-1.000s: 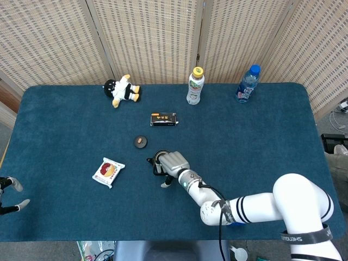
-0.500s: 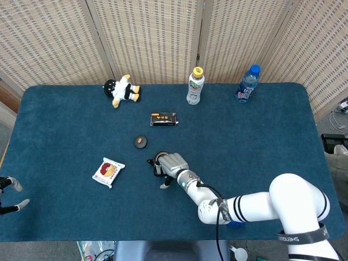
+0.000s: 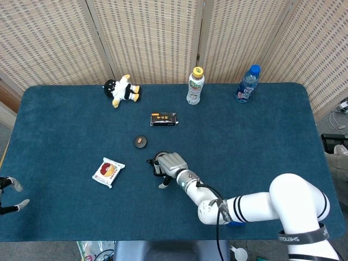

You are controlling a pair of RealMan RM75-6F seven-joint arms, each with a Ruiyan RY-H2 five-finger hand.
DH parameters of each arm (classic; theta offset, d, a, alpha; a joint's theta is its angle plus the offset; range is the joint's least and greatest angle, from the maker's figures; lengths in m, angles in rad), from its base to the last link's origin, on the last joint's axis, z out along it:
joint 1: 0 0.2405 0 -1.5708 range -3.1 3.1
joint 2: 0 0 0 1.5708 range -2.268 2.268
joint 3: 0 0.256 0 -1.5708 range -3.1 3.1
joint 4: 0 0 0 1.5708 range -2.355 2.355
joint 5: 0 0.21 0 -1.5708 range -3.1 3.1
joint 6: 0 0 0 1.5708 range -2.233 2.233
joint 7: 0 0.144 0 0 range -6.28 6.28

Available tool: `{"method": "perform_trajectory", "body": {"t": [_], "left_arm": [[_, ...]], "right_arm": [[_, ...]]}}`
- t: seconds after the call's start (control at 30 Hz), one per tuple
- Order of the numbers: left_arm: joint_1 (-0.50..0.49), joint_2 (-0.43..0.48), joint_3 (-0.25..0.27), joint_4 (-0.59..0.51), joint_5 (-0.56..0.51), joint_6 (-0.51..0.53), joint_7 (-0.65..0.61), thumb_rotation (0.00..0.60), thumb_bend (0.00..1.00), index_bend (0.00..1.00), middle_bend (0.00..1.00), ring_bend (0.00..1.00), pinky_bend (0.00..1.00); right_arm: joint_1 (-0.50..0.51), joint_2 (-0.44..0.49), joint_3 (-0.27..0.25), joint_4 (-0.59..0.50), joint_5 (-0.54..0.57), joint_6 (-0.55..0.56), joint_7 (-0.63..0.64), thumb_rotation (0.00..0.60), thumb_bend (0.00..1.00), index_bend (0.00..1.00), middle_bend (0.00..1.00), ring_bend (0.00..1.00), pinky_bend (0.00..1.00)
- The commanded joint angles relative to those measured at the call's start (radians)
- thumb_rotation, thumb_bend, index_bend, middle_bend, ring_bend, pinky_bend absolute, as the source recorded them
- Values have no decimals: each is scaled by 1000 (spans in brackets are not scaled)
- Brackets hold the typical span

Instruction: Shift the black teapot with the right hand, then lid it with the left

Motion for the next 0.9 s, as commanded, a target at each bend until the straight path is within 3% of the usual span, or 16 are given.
{"method": "perform_trajectory", "body": {"t": [0.03,0.3,0.63,0.9], "left_arm": [[0,0,0,0,0,0,1,600,106,580,533,377,477],[0,0,0,-1,0,-1,2,600,106,580,533,377,477],[0,1,1,-2,0,-2,3,600,106,580,533,377,477],[0,1,1,-3,1,-2,2,600,106,580,533,377,477]], "right_arm": [[-3,1,2,-3,-5,5,5,600,91,516,630,502,902],[-9,6,7,-12,-20,11,16,600,277,530,643,518,909],[-14,10,15,-14,-30,33,21,600,610,546,656,532,909],[-17,10,22,-6,-29,51,17,600,633,553,662,540,910]]}}
